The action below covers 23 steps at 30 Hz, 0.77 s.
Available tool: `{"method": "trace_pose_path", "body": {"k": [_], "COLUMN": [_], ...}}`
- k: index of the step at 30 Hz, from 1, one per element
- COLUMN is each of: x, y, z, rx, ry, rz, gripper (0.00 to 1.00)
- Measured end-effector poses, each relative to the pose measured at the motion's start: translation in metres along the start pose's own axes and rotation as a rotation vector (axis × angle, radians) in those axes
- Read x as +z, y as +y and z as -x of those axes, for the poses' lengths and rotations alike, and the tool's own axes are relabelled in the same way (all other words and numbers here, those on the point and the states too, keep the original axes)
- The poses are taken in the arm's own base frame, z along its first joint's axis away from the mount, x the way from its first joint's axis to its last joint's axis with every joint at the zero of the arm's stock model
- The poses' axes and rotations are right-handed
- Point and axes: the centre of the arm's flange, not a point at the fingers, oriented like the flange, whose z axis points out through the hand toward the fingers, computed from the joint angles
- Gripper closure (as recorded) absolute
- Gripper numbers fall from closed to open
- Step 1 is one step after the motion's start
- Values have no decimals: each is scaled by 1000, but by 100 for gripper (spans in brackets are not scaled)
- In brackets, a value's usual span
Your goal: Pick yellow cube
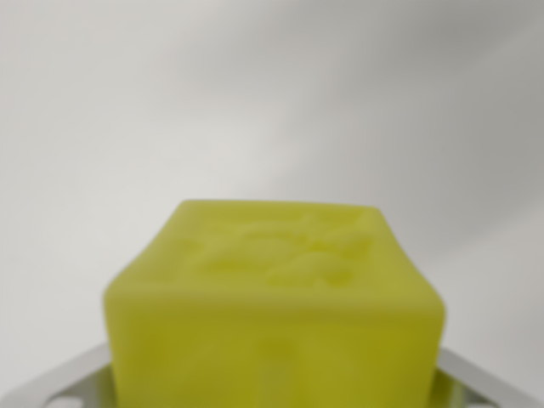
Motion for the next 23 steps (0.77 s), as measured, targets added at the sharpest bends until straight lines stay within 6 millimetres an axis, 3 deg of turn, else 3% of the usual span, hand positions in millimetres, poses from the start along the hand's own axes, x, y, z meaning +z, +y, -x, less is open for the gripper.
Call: {"method": "trace_pose_path", "body": {"k": [13,23], "x": [-32,-34], "y": [0,0], "z": [0,0], "rx": [0,0], "ry": [0,0], "rz": [0,0], "gripper": [100,100]}}
